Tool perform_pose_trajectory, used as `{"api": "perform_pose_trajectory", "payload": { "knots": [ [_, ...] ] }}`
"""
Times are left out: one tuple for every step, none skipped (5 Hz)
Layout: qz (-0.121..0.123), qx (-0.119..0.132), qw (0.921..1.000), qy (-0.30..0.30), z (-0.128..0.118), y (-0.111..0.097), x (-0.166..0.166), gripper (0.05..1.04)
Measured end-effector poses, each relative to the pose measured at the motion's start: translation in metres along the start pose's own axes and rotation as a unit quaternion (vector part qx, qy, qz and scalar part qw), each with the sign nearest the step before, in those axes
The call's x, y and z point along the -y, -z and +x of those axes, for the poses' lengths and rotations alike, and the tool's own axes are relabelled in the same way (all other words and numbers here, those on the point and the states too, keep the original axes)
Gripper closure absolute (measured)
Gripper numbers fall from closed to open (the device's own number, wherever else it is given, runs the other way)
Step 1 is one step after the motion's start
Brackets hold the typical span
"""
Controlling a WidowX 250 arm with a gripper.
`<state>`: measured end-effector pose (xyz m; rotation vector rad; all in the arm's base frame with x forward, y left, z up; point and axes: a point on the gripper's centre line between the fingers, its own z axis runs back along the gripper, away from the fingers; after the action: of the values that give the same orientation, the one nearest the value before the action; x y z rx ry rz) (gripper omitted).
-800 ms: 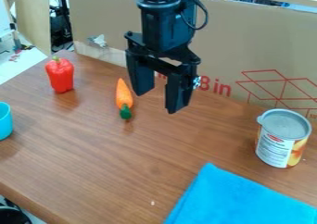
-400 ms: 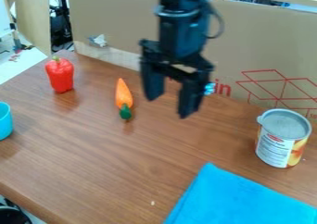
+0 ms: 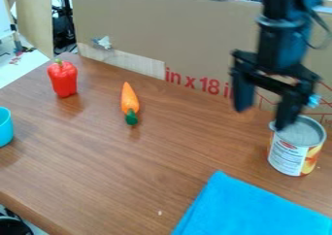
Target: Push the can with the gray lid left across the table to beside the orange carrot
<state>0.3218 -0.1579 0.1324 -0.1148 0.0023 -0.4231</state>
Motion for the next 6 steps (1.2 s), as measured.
{"api": "perform_pose_trajectory", "payload": {
  "knots": [
    [-0.025, -0.018, 0.9991, 0.029, 0.026, 0.016, 0.04, 0.075],
    [-0.031, -0.029, 0.998, 0.047, 0.043, 0.032, 0.077, 0.076],
    [-0.036, -0.031, 0.9973, 0.055, 0.048, 0.04, 0.097, 0.076],
    [-0.044, -0.033, 0.9974, 0.048, 0.052, 0.052, 0.098, 0.076],
    [-0.043, -0.029, 0.9973, 0.052, 0.053, 0.059, 0.088, 0.076],
    [-0.028, -0.014, 0.9972, 0.068, 0.063, 0.063, 0.064, 0.076]
  ]
}}
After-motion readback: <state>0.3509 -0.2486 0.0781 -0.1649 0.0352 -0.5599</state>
